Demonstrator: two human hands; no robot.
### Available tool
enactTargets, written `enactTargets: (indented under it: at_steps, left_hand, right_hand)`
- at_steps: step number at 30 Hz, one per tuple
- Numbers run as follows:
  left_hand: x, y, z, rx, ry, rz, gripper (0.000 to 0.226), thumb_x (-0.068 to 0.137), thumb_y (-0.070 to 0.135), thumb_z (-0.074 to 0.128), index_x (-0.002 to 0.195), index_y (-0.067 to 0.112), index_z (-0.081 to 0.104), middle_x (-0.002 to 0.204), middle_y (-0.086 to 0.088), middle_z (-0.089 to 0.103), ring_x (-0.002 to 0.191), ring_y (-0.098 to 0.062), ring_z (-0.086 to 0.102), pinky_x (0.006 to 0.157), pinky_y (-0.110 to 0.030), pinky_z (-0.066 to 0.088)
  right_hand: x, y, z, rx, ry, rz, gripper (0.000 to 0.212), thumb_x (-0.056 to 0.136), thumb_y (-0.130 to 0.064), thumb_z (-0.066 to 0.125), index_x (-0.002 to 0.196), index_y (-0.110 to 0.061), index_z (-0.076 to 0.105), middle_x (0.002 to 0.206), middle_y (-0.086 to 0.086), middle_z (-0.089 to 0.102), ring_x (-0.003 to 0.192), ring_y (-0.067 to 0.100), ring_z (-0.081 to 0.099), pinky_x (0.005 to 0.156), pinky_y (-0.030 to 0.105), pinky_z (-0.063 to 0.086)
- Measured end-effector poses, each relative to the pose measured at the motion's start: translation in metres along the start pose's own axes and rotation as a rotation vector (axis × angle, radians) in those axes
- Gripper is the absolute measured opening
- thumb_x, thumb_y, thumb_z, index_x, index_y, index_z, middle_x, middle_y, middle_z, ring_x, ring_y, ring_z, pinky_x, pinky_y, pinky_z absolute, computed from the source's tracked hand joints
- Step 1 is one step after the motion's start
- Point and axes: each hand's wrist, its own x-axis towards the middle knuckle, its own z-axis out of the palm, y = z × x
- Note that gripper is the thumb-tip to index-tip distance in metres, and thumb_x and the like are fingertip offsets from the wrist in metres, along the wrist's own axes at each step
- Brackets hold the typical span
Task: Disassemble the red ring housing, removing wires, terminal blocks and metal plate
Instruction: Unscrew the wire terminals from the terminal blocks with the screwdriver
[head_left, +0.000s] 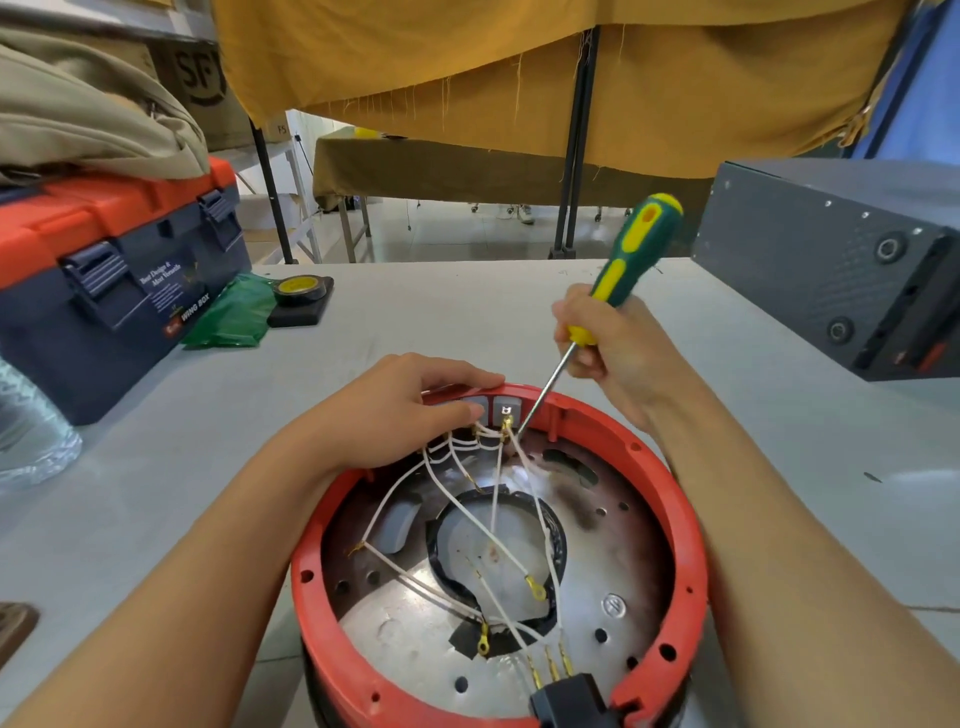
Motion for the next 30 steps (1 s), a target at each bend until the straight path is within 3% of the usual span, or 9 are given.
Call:
enactTargets:
  at_steps: [6, 14, 18, 23, 27, 30]
  left_hand:
    - [0.000, -0.002, 0.000, -0.002, 0.009, 0.013, 0.033, 0.090, 0.021, 0.060, 0.119, 0.037, 0.063, 0.119, 0.020, 0.064, 0.110, 0.010, 0.055, 0.101, -0.015, 0.038]
    - [0.001, -0.002, 0.000, 0.038, 0.022, 0.033, 0.034, 0.091, 0.019, 0.059, 0.120, 0.035, 0.062, 0.122, 0.019, 0.061, 0.115, 0.004, 0.053, 0.103, -0.020, 0.038]
    - [-0.002, 0.001, 0.000, -0.018, 0.126, 0.009, 0.033, 0.089, 0.012, 0.058, 0.114, 0.035, 0.061, 0.118, 0.015, 0.061, 0.113, 0.003, 0.053, 0.097, -0.025, 0.046]
    - [-0.007, 0.006, -0.006, -0.025, 0.296, -0.024, 0.027, 0.088, 0.007, 0.057, 0.104, 0.027, 0.065, 0.108, 0.013, 0.065, 0.104, 0.004, 0.057, 0.086, -0.012, 0.047]
    - [-0.015, 0.006, -0.013, 0.070, 0.185, -0.097, 0.022, 0.090, 0.016, 0.059, 0.105, 0.030, 0.065, 0.107, 0.014, 0.064, 0.102, 0.002, 0.059, 0.091, -0.025, 0.049]
    - [-0.019, 0.006, -0.011, 0.136, 0.148, -0.124, 0.027, 0.091, 0.016, 0.058, 0.113, 0.030, 0.067, 0.109, 0.012, 0.066, 0.099, -0.002, 0.061, 0.092, -0.028, 0.049]
  right_hand:
    - [0.000, -0.016, -0.015, 0.073, 0.102, -0.047, 0.016, 0.074, -0.016, 0.056, 0.065, -0.011, 0.043, 0.049, -0.007, 0.049, 0.039, 0.006, 0.031, 0.039, 0.016, 0.027]
    - [-0.002, -0.029, -0.011, 0.048, 0.084, -0.115, 0.017, 0.074, -0.019, 0.054, 0.064, -0.011, 0.044, 0.049, -0.007, 0.049, 0.038, 0.005, 0.032, 0.039, 0.014, 0.028]
    - [-0.003, -0.032, -0.011, 0.050, 0.080, -0.133, 0.018, 0.076, -0.018, 0.055, 0.063, -0.011, 0.044, 0.049, -0.008, 0.049, 0.038, 0.006, 0.033, 0.039, 0.015, 0.028]
    - [-0.006, -0.038, -0.008, -0.066, 0.012, -0.158, 0.021, 0.082, -0.013, 0.059, 0.063, -0.012, 0.051, 0.055, -0.004, 0.051, 0.044, 0.008, 0.042, 0.040, 0.019, 0.034]
    - [-0.008, -0.042, -0.006, -0.151, -0.074, -0.180, 0.019, 0.081, -0.013, 0.064, 0.065, -0.013, 0.052, 0.051, -0.001, 0.047, 0.046, 0.013, 0.045, 0.041, 0.022, 0.039]
    - [-0.008, -0.044, -0.005, -0.202, -0.125, -0.183, 0.023, 0.083, -0.009, 0.067, 0.066, -0.012, 0.053, 0.049, -0.001, 0.050, 0.047, 0.015, 0.046, 0.044, 0.024, 0.041]
